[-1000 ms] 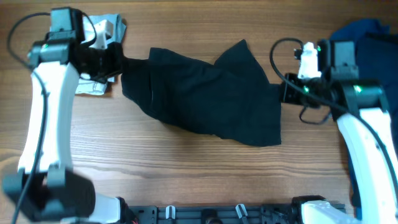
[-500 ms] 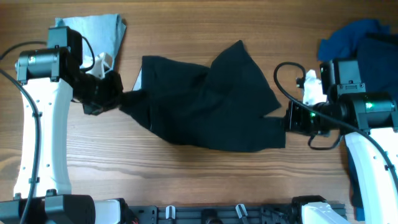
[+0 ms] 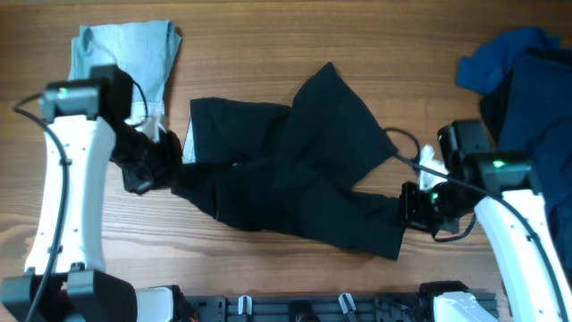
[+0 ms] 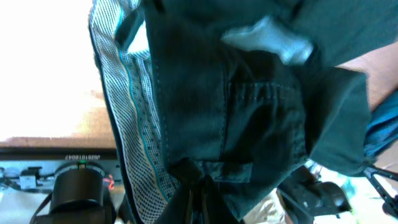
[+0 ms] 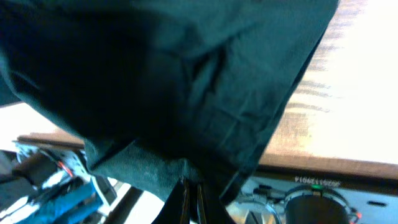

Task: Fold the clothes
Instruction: 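Lift the trousers with both grippers and lay them flat on the table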

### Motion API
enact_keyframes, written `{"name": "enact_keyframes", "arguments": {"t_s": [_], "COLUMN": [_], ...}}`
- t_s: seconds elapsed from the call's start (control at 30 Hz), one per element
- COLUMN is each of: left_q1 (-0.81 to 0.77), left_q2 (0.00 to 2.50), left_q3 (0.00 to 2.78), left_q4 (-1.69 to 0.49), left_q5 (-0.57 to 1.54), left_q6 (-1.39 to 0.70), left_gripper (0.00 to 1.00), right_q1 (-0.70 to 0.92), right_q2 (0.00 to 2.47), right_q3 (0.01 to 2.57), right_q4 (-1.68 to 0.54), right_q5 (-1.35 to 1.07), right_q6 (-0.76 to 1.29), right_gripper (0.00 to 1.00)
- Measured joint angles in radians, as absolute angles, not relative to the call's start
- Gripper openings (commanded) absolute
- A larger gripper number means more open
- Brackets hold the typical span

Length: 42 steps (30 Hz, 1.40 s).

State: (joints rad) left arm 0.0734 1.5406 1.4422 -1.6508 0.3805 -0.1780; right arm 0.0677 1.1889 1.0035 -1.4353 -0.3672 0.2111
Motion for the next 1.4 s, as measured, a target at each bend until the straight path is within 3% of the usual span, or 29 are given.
{"name": "enact_keyframes", "arguments": {"t_s": [0.27,0.33,0.37,0.4,0.43,0.47,0.5,0.8,0.97,1.07,1.1,1.17,1.23,1.27,1.3,1.4], "left_q1": [0.025,0.023,0.023,0.023,0.023,0.023,0.023,0.023,0.021,0.021,0.021,0.021,0.021,0.021,0.021,0.02], "left_q2": [1.539,1.539,1.539,1.539,1.539,1.539,1.539,1.539,1.536,1.52,1.512,1.496,1.486,1.488,1.494,1.531], "left_q3": [1.102,1.047,1.029,1.013,1.002,0.998,0.996,1.027,1.252,1.396,1.44,1.488,1.5,1.503,1.503,1.504], "left_q4": [-1.48,-1.475,-1.475,-1.477,-1.48,-1.488,-1.496,-1.568,-1.572,-1.462,-1.402,-1.295,-1.176,-1.143,-1.107,-1.057], "left_q5": [0.391,0.394,0.395,0.394,0.394,0.396,0.399,0.456,0.487,0.495,0.498,0.501,0.5,0.495,0.477,0.434], "left_q6": [-0.224,-0.228,-0.228,-0.228,-0.227,-0.229,-0.231,-0.202,-0.185,-0.184,-0.184,-0.187,-0.197,-0.202,-0.219,-0.238], "left_gripper": [0.04,0.08,0.16,0.48,0.95,1.0,1.0,1.0,1.0,1.0,0.94,0.67,0.17,0.04,0.04,0.04], "right_q1": [0.067,0.067,0.067,0.067,0.067,0.067,0.067,0.068,0.067,0.067,0.067,0.068,0.07,0.071,0.072,0.073], "right_q2": [1.185,1.185,1.185,1.185,1.185,1.185,1.185,1.185,1.185,1.187,1.193,1.221,1.273,1.301,1.342,1.465], "right_q3": [0.776,0.767,0.765,0.765,0.765,0.765,0.765,0.847,1.078,1.163,1.187,1.218,1.23,1.232,1.232,1.232], "right_q4": [-1.282,-1.28,-1.277,-1.275,-1.273,-1.273,-1.273,-1.227,-1.145,-1.079,-1.057,-1.016,-0.944,-0.915,-0.882,-0.791], "right_q5": [-0.419,-0.42,-0.423,-0.425,-0.426,-0.427,-0.429,-0.438,-0.434,-0.42,-0.418,-0.414,-0.411,-0.41,-0.408,-0.403], "right_q6": [0.263,0.272,0.278,0.282,0.289,0.287,0.291,0.31,0.309,0.306,0.305,0.292,0.267,0.258,0.241,0.206], "right_gripper": [0.04,0.1,0.16,0.32,0.5,0.58,0.6,0.67,0.64,0.59,0.58,0.51,0.34,0.19,0.04,0.04]}}
